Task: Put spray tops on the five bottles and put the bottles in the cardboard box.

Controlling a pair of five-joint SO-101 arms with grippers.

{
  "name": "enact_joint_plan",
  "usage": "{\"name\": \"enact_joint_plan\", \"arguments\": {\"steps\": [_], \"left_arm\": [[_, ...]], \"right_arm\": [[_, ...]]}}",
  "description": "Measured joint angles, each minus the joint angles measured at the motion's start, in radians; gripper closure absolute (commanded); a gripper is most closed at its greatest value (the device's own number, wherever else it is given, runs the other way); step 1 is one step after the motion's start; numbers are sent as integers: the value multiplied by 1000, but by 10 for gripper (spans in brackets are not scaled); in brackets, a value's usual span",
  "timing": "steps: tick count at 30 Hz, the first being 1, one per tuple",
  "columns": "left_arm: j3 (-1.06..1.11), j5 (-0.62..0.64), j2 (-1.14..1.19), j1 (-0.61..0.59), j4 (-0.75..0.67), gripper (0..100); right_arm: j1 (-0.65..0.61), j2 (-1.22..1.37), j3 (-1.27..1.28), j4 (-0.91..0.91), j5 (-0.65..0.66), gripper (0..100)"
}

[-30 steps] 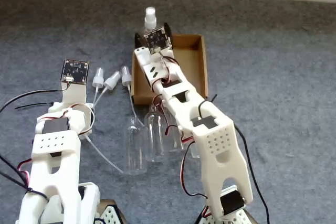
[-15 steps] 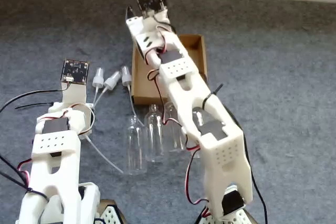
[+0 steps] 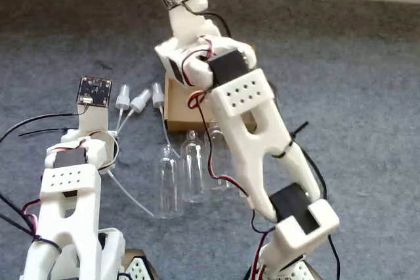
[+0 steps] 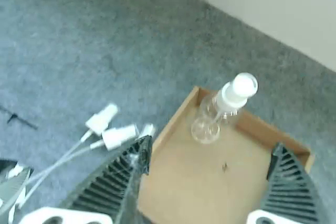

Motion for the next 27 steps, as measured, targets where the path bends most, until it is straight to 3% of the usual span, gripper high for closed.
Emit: {"name": "enact_joint_plan", "arguments": {"steps": [5, 10, 20, 27], "left_arm": [[0, 0, 0, 0, 0, 922], [5, 0, 0, 0, 0, 922], [5, 0, 0, 0, 0, 922], [5, 0, 0, 0, 0, 922]], "right_arm": [[121, -31, -2, 256, 2, 699], [255, -31, 109, 347, 2, 699], [296, -66, 643, 144, 28, 699], [281, -103, 825, 25, 29, 699]]}}
